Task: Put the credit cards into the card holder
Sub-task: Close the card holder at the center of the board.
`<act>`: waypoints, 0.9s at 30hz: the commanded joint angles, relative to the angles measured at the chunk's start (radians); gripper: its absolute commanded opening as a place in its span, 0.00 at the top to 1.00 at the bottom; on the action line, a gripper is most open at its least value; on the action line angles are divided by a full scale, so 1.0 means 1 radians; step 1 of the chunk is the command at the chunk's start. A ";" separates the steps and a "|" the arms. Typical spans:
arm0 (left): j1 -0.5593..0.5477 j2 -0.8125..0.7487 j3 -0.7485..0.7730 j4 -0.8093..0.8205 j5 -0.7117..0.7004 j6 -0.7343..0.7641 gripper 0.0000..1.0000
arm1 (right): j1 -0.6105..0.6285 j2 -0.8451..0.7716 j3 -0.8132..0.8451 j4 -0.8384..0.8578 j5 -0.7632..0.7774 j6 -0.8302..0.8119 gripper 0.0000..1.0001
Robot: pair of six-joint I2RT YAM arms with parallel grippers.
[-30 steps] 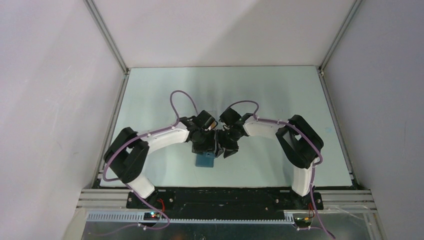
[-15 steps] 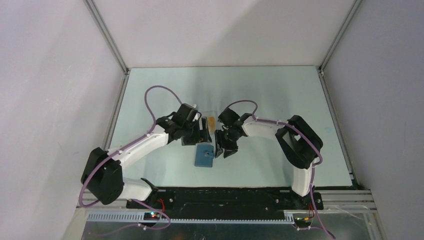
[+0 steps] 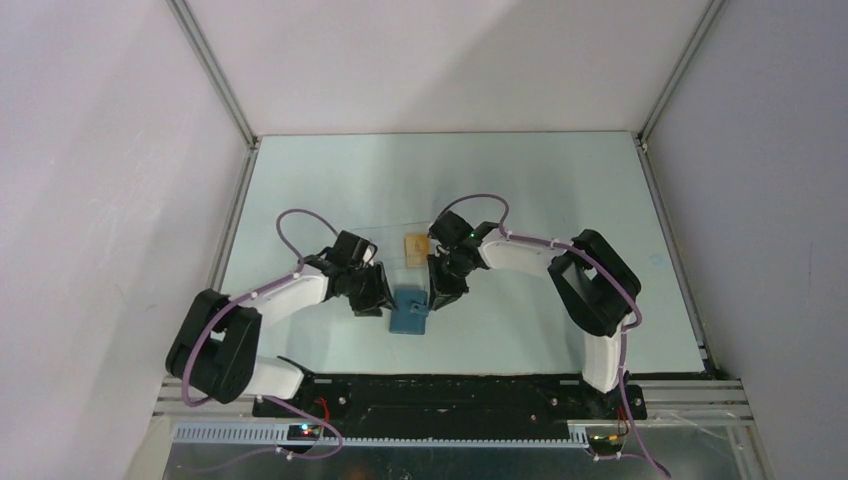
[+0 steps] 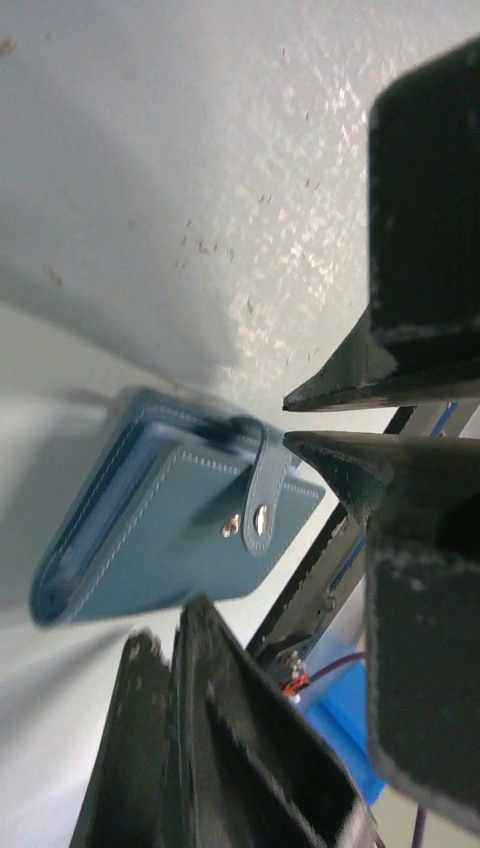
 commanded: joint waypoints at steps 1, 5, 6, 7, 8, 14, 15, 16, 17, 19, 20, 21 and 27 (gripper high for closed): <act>0.005 0.039 -0.013 0.138 0.073 -0.016 0.55 | 0.016 0.013 0.065 0.006 -0.028 -0.007 0.86; 0.003 0.074 -0.031 0.176 0.091 -0.036 0.68 | 0.022 0.025 0.085 0.011 -0.038 -0.005 0.92; 0.004 0.078 -0.033 0.180 0.096 -0.044 0.70 | 0.023 0.033 0.089 0.012 -0.042 -0.005 0.93; 0.003 0.079 -0.034 0.187 0.097 -0.047 0.72 | 0.025 0.042 0.091 0.014 -0.044 -0.004 0.93; 0.001 0.079 -0.035 0.189 0.101 -0.052 0.73 | 0.026 0.046 0.092 0.016 -0.047 -0.002 0.93; -0.017 0.102 -0.032 0.199 0.110 -0.069 0.78 | 0.035 0.082 0.099 0.030 -0.048 0.002 0.94; -0.026 0.108 -0.028 0.202 0.110 -0.074 0.79 | 0.036 0.089 0.099 0.032 -0.048 0.002 0.94; -0.031 0.110 -0.026 0.204 0.110 -0.076 0.79 | 0.037 0.093 0.100 0.032 -0.047 0.002 0.94; -0.040 0.117 -0.021 0.205 0.108 -0.081 0.80 | 0.038 0.099 0.099 0.032 -0.043 0.002 0.94; -0.053 0.122 -0.015 0.208 0.105 -0.088 0.80 | 0.040 0.106 0.099 0.029 -0.038 0.001 0.94; -0.057 0.124 -0.014 0.209 0.103 -0.091 0.80 | 0.040 0.108 0.099 0.027 -0.035 0.000 0.94; -0.064 0.127 -0.012 0.211 0.103 -0.097 0.80 | 0.040 0.110 0.099 0.025 -0.029 -0.001 0.94; -0.093 0.123 -0.004 0.223 0.095 -0.123 0.80 | 0.041 0.110 0.099 0.007 0.002 -0.007 0.94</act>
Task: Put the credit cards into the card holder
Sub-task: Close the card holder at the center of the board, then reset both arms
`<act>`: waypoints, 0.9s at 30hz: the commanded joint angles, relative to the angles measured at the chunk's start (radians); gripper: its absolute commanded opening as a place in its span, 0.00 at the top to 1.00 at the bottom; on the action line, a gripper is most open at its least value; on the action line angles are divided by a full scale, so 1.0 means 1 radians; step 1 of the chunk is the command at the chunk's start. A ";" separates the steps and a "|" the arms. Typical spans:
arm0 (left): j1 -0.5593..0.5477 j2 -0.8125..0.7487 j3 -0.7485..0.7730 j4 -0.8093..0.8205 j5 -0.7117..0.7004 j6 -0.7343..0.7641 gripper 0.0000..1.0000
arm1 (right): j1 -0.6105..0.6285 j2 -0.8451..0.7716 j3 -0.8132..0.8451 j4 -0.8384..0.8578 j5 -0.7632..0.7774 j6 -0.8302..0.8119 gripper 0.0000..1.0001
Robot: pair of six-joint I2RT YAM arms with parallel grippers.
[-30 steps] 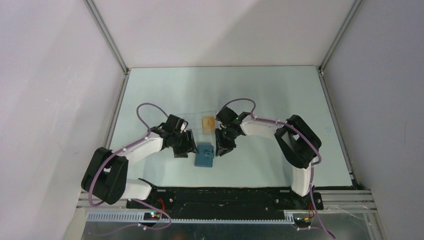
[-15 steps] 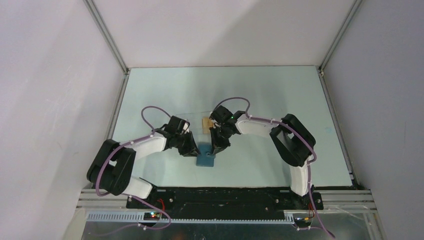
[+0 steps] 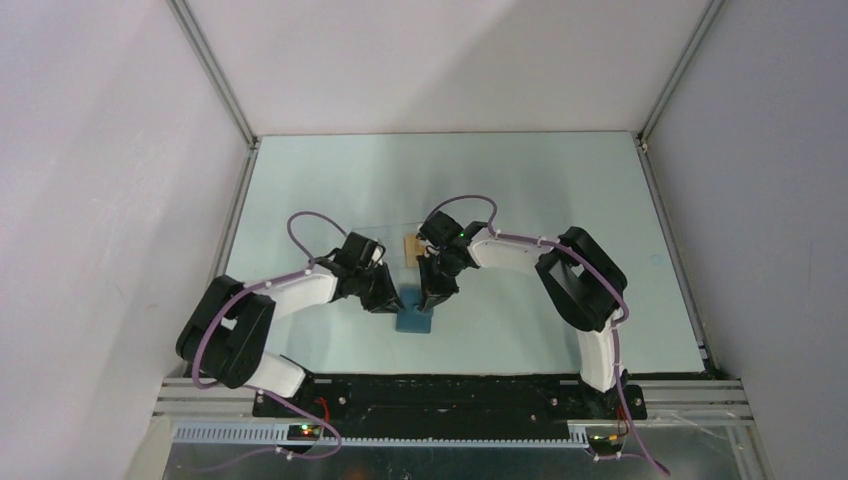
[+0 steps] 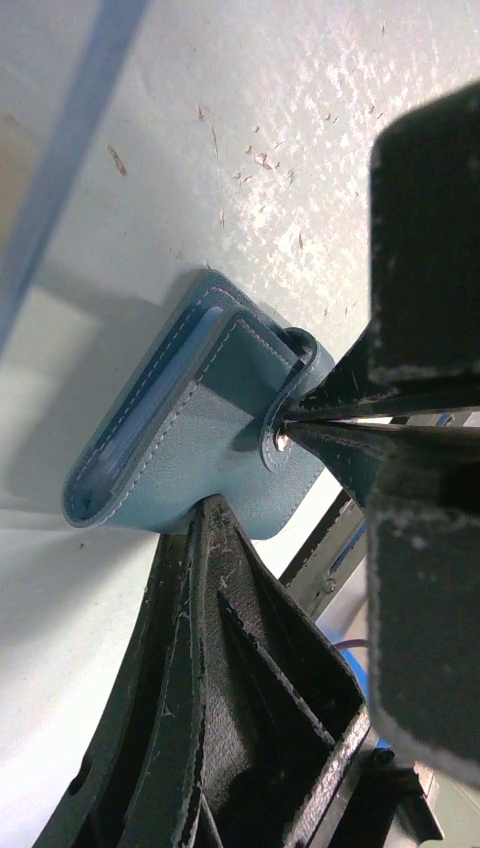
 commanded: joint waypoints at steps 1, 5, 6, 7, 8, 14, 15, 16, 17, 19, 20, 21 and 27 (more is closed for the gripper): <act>-0.056 0.025 0.020 0.046 0.016 -0.047 0.80 | 0.014 0.034 0.021 -0.009 0.055 -0.007 0.94; -0.066 0.008 0.023 0.048 0.014 -0.055 0.80 | 0.019 0.033 0.023 -0.020 0.100 -0.017 0.93; -0.066 0.001 0.023 0.046 0.012 -0.056 0.79 | 0.023 0.035 0.026 -0.026 0.108 -0.021 0.93; -0.067 -0.015 0.020 0.047 0.006 -0.057 0.76 | 0.025 0.038 0.031 -0.038 0.125 -0.028 0.93; -0.067 -0.027 0.018 0.047 0.002 -0.058 0.74 | 0.029 0.039 0.033 -0.043 0.132 -0.031 0.93; -0.064 -0.144 0.003 0.047 -0.059 -0.048 0.35 | 0.038 0.011 0.037 -0.053 0.152 -0.041 0.92; -0.061 -0.159 0.000 0.046 -0.066 -0.044 0.31 | 0.039 0.005 0.038 -0.053 0.154 -0.043 0.91; -0.057 -0.186 -0.002 0.045 -0.085 -0.042 0.25 | 0.040 -0.010 0.038 -0.053 0.157 -0.043 0.91; -0.053 -0.211 -0.003 0.046 -0.099 -0.041 0.19 | 0.040 -0.026 0.038 -0.052 0.159 -0.044 0.90; -0.041 -0.235 -0.006 0.047 -0.114 -0.032 0.13 | 0.040 -0.042 0.038 -0.050 0.165 -0.046 0.89; -0.031 -0.258 -0.008 0.046 -0.131 -0.025 0.08 | 0.040 -0.059 0.038 -0.047 0.170 -0.048 0.87; -0.025 -0.269 -0.010 0.045 -0.145 -0.020 0.06 | 0.040 -0.075 0.038 -0.045 0.173 -0.050 0.81; 0.080 -0.366 -0.015 0.046 -0.184 0.038 0.00 | 0.040 -0.127 0.038 -0.035 0.220 -0.064 0.51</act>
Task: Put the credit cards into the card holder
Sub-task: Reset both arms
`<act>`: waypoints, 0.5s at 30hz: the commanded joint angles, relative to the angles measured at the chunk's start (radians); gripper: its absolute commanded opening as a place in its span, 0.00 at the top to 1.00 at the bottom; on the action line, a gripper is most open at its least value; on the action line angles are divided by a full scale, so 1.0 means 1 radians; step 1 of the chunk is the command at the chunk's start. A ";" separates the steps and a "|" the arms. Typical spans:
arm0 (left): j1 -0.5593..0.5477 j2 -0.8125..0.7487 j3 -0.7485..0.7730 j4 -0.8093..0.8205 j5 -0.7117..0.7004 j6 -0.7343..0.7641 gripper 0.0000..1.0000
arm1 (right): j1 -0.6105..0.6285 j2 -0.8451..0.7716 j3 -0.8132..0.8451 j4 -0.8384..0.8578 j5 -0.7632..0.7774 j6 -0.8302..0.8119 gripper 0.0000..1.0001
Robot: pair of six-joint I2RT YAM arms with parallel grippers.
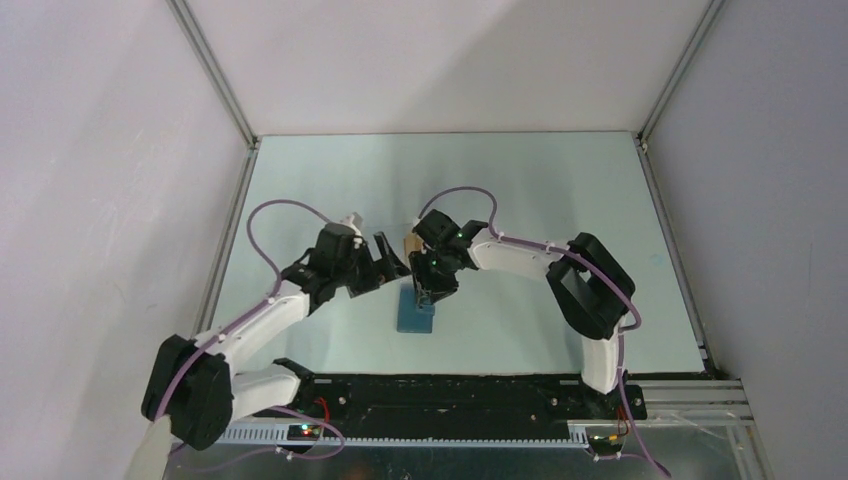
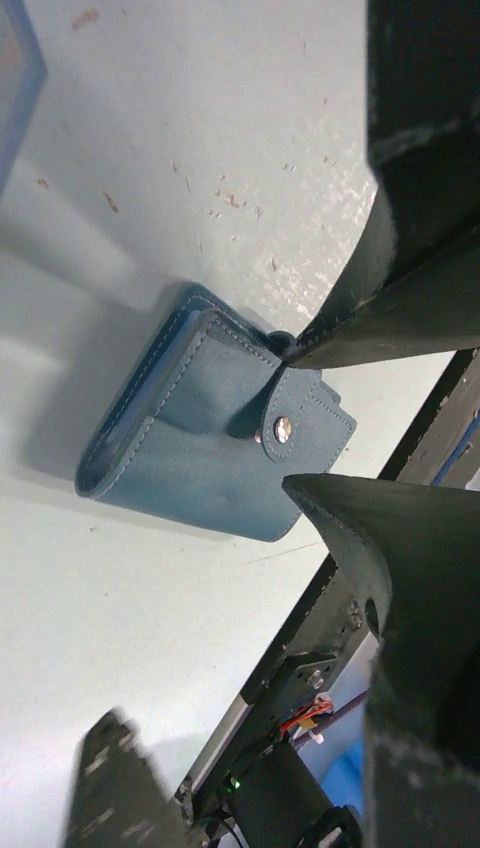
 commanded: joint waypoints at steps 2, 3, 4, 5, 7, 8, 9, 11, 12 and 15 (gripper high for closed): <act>0.121 -0.087 -0.005 0.025 -0.052 0.087 0.00 | 0.002 -0.089 0.009 0.016 0.085 -0.028 0.45; 0.158 -0.093 0.000 0.025 -0.050 0.106 0.00 | 0.002 -0.092 0.009 0.016 0.091 -0.032 0.42; 0.175 -0.106 0.003 0.026 -0.050 0.116 0.00 | 0.001 -0.098 0.009 0.019 0.094 -0.034 0.40; 0.209 -0.111 0.012 0.027 -0.050 0.137 0.00 | -0.001 -0.102 0.009 0.021 0.097 -0.035 0.37; 0.260 -0.120 0.030 0.028 -0.059 0.169 0.00 | -0.012 -0.114 0.009 0.022 0.101 -0.038 0.32; 0.290 -0.124 0.044 0.028 -0.074 0.192 0.00 | -0.018 -0.118 0.007 0.021 0.117 -0.042 0.30; 0.304 -0.124 0.051 0.028 -0.102 0.205 0.00 | -0.033 -0.133 0.002 0.023 0.129 -0.047 0.25; 0.336 -0.123 0.078 0.027 -0.158 0.250 0.00 | -0.068 -0.171 -0.023 0.040 0.172 -0.065 0.17; 0.352 -0.119 0.097 0.029 -0.180 0.275 0.00 | -0.086 -0.187 -0.048 0.057 0.204 -0.077 0.14; 0.380 -0.111 0.120 0.059 -0.286 0.316 0.00 | -0.207 -0.289 -0.121 0.130 0.245 -0.104 0.02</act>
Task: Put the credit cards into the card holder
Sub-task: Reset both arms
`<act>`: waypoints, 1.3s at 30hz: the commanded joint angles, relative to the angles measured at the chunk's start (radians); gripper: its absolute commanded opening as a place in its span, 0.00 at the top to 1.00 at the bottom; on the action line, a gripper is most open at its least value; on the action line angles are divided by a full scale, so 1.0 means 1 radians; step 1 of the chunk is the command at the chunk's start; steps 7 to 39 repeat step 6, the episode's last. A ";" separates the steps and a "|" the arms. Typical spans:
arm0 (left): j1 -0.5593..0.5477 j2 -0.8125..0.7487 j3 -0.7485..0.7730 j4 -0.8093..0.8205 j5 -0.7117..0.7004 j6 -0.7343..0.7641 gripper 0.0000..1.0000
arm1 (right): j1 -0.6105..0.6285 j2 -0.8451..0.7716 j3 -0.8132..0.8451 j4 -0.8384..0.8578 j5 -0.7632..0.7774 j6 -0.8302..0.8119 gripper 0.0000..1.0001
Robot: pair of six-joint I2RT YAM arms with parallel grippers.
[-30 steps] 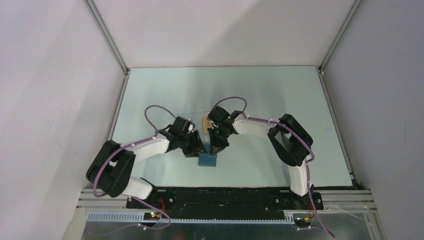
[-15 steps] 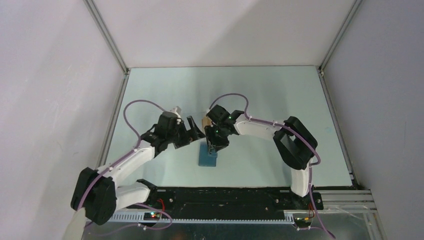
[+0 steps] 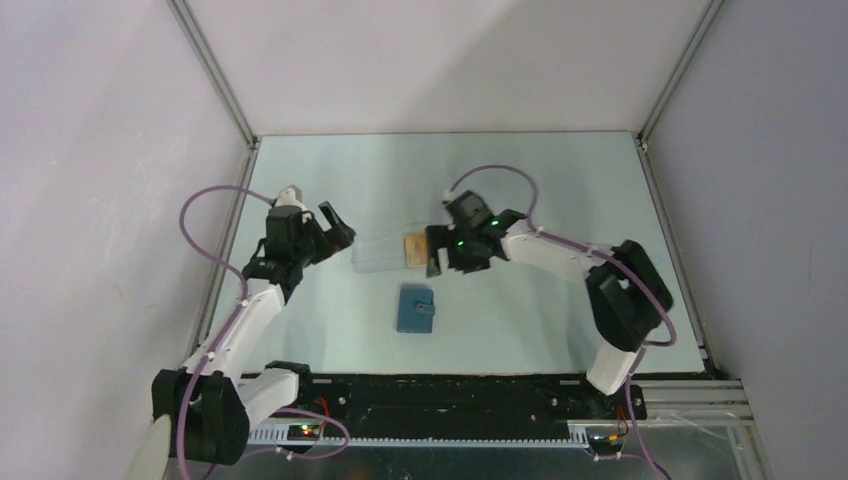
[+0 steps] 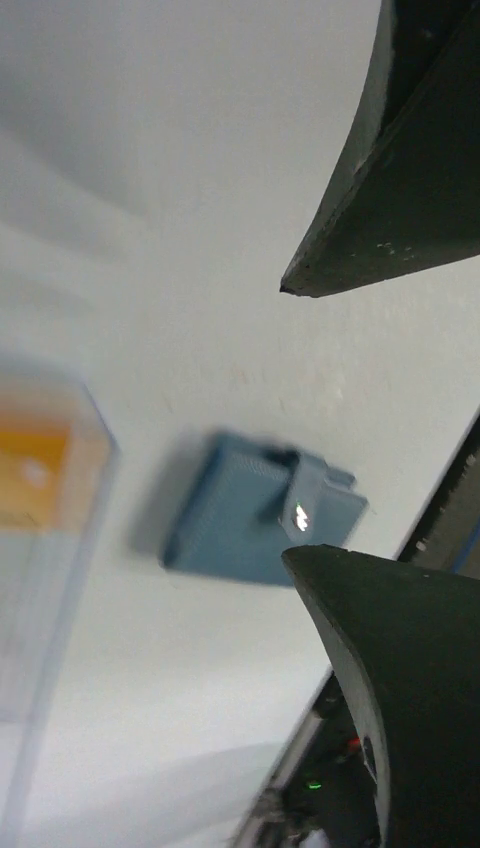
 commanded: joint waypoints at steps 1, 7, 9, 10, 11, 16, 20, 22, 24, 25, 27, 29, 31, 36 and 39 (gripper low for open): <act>0.048 -0.007 0.072 0.076 -0.174 0.129 0.00 | -0.195 -0.175 -0.113 0.111 0.133 -0.070 0.01; 0.075 -0.050 -0.003 0.234 -0.339 0.209 0.00 | -0.440 -0.364 -0.308 0.267 0.250 -0.166 0.01; 0.075 -0.050 -0.003 0.234 -0.339 0.209 0.00 | -0.440 -0.364 -0.308 0.267 0.250 -0.166 0.01; 0.075 -0.050 -0.003 0.234 -0.339 0.209 0.00 | -0.440 -0.364 -0.308 0.267 0.250 -0.166 0.01; 0.075 -0.050 -0.003 0.234 -0.339 0.209 0.00 | -0.440 -0.364 -0.308 0.267 0.250 -0.166 0.01; 0.075 -0.050 -0.003 0.234 -0.339 0.209 0.00 | -0.440 -0.364 -0.308 0.267 0.250 -0.166 0.01; 0.075 -0.050 -0.003 0.234 -0.339 0.209 0.00 | -0.440 -0.364 -0.308 0.267 0.250 -0.166 0.01; 0.075 -0.050 -0.003 0.234 -0.339 0.209 0.00 | -0.440 -0.364 -0.308 0.267 0.250 -0.166 0.01; 0.075 -0.050 -0.003 0.234 -0.339 0.209 0.00 | -0.440 -0.364 -0.308 0.267 0.250 -0.166 0.01; 0.075 -0.050 -0.003 0.234 -0.339 0.209 0.00 | -0.440 -0.364 -0.308 0.267 0.250 -0.166 0.01; 0.075 -0.050 -0.003 0.234 -0.339 0.209 0.00 | -0.440 -0.364 -0.308 0.267 0.250 -0.166 0.01; 0.075 -0.050 -0.003 0.234 -0.339 0.209 0.00 | -0.440 -0.364 -0.308 0.267 0.250 -0.166 0.01; 0.075 -0.050 -0.003 0.234 -0.339 0.209 0.00 | -0.440 -0.364 -0.308 0.267 0.250 -0.166 0.01; 0.075 -0.050 -0.003 0.234 -0.339 0.209 0.00 | -0.440 -0.364 -0.308 0.267 0.250 -0.166 0.01; 0.075 -0.050 -0.003 0.234 -0.339 0.209 0.00 | -0.440 -0.364 -0.308 0.267 0.250 -0.166 0.01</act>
